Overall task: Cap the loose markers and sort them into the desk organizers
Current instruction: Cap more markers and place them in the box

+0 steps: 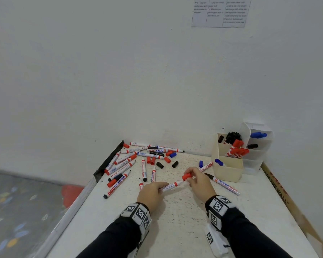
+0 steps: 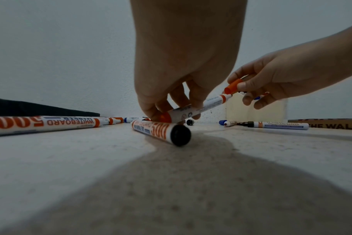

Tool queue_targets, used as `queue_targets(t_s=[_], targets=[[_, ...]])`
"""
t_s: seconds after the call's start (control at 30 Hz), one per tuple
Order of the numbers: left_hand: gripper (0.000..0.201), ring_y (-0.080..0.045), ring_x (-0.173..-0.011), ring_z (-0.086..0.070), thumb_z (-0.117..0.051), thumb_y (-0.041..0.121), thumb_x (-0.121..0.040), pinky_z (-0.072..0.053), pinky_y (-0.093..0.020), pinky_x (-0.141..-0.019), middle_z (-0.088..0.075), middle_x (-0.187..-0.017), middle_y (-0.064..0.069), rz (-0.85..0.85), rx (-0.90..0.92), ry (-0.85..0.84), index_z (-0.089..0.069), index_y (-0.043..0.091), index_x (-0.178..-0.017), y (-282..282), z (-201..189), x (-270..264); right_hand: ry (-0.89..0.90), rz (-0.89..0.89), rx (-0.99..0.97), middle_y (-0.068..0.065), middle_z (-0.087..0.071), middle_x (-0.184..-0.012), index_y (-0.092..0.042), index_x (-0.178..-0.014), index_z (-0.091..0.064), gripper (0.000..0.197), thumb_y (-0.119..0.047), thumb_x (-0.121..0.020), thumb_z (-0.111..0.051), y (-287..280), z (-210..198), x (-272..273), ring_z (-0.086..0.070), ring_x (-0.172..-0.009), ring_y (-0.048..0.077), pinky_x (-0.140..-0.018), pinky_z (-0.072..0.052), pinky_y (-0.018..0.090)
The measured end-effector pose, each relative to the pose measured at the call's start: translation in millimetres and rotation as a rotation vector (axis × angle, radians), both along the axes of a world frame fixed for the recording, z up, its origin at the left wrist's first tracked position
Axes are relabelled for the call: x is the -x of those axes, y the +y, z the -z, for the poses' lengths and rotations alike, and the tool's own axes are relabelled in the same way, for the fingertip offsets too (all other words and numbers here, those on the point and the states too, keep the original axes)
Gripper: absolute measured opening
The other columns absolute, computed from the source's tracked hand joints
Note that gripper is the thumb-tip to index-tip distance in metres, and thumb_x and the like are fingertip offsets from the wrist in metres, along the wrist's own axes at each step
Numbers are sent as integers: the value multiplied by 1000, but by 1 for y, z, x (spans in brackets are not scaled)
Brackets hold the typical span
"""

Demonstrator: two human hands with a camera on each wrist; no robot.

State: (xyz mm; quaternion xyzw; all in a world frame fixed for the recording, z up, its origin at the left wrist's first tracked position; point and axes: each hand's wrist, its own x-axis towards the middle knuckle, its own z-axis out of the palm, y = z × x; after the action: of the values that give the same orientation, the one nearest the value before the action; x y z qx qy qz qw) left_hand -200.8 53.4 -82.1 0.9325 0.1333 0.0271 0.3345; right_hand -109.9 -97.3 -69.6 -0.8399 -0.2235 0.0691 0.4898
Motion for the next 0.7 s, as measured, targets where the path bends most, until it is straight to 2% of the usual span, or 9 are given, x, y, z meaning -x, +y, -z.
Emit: queue_targets(t_s=[0.1,0.27,0.37,0.47,0.63,0.7], targets=[[44,-17,-114,-54,-42,3,-92,-40,-31,-101,-61,-125,2,-9,33,-22,-57,27,-126,0,0,1,3,23,-23,-13,-58,-88,-18,-95,-51,18,-1,-92,-46,1,-2,1,-53,-84,0,-83,-43,24],[44,-16,-117,-53,-40,2,-93,-38,-31,-103,-60,-127,2,-46,80,-44,-57,25,-127,1,2,0,4,42,-13,-18,-55,-87,-20,-94,-50,18,-2,-94,-44,1,-4,2,-53,-85,2,-84,-44,26],[43,-18,-120,-51,-39,3,-95,-35,-30,-105,-58,-130,0,-60,98,-60,-55,23,-129,1,2,-1,-17,73,-11,-11,-58,-91,-25,-89,-49,24,-2,-93,-44,0,-2,-2,-54,-88,6,-86,-45,29],[45,-17,-121,-51,-40,1,-94,-35,-30,-106,-57,-131,0,-55,89,-59,-54,23,-130,2,1,0,55,37,-29,-5,-60,-97,-28,-87,-50,27,-2,-93,-45,-3,-1,-4,-56,-93,12,-85,-50,34],[45,-19,-123,-49,-37,2,-95,-34,-31,-106,-55,-133,-1,-38,57,-52,-52,23,-132,1,-3,2,79,10,-68,-5,-63,-97,-27,-89,-50,25,-3,-93,-45,-8,1,-3,-57,-97,11,-85,-49,31],[45,-20,-123,-49,-37,1,-95,-34,-31,-106,-55,-133,-1,-25,54,-50,-52,22,-132,-1,-5,3,93,-17,-63,-2,-64,-99,-25,-91,-51,22,-4,-93,-46,-8,3,-2,-59,-94,13,-77,-49,26]])
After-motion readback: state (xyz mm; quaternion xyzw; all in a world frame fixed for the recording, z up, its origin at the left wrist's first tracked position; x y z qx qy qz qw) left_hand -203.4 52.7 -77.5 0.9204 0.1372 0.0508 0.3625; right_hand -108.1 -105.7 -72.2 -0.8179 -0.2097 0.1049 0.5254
